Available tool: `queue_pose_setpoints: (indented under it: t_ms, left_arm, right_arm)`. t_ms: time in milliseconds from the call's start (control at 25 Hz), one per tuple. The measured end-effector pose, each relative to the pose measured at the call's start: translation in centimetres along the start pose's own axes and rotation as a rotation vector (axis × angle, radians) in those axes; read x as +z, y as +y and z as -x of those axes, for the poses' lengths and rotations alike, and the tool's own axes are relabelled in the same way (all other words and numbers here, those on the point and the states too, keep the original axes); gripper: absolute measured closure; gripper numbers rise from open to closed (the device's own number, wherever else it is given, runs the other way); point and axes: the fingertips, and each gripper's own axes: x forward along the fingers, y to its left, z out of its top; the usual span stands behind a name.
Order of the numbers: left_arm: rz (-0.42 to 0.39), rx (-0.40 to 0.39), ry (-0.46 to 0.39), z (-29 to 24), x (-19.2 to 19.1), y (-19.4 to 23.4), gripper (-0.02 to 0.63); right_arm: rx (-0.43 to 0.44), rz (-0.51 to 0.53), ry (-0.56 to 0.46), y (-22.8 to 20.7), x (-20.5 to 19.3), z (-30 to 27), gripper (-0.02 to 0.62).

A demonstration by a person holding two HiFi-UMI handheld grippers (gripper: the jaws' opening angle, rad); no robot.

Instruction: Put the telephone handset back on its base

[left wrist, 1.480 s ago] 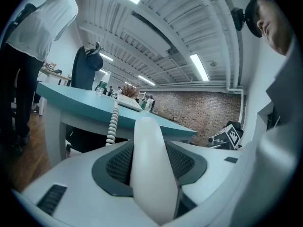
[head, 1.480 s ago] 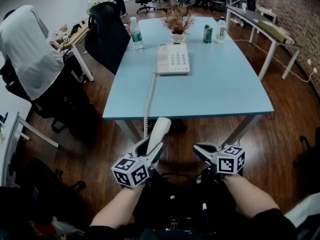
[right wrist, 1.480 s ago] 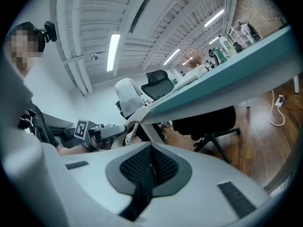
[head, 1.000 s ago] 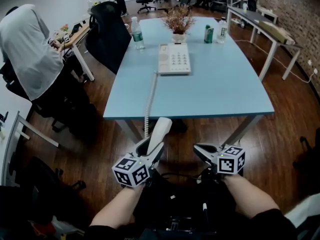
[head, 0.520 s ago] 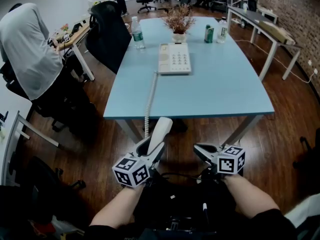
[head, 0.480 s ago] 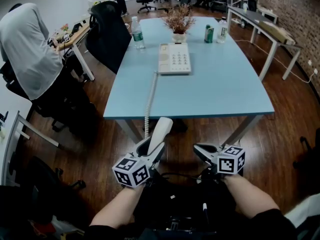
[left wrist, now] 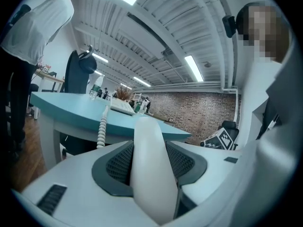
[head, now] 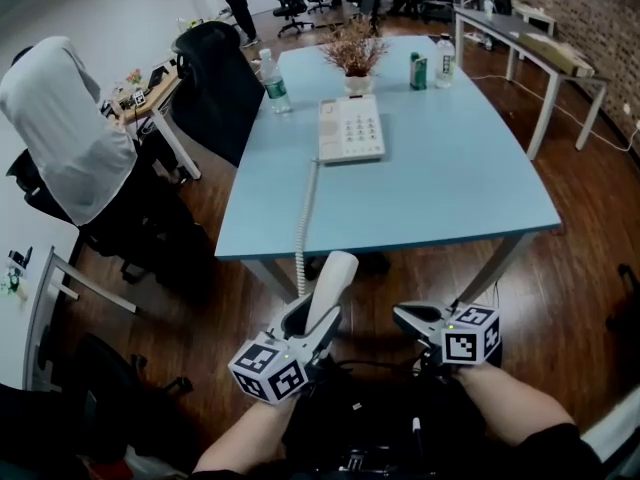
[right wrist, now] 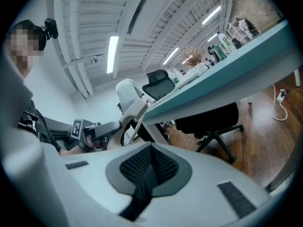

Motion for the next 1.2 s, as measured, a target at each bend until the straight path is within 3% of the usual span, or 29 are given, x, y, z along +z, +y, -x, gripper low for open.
queue_pose_setpoints:
  t_ms: [120,240,400,560,720,960,1200]
  left_arm:
    - [-0.031,0.007,-0.03,0.4,2.3,-0.2,0.391]
    - [-0.01,0.031,-0.053,0.5,4.4,0.8,0.391]
    - [-0.024,0.034,-0.07,-0.7,8.8,2.5,0.391]
    - [-0.12,0.034,-0.095,-3.2,14.9,3.6,0.391]
    - [-0.184,0.075,-0.091,-7.1,19.9,5.5,0.391]
    - [-0.249,0.188,-0.064,-14.6,24.4,8.7,0.391]
    - [-0.192,0.333,-0.009,-22.1,25.7,14.7,0.391]
  right_arm:
    - [0.008,0.015,0.015,0.6,-0.1,-0.4,0.586]
    - [0.008,0.053,0.041,1.0,-0.5,-0.7,0.586]
    - [0.019,0.086,0.038,1.4,1.3,-0.9,0.586]
    - [0.041,0.102,-0.021,1.8,4.9,-1.1,0.586]
    - [0.052,0.186,-0.068,1.9,9.9,-2.0,0.586]
    - [0.067,0.259,-0.207,1.3,20.1,-2.6,0.586]
    - [0.019,0.252,-0.281,-1.4,24.5,-2.0,0.586]
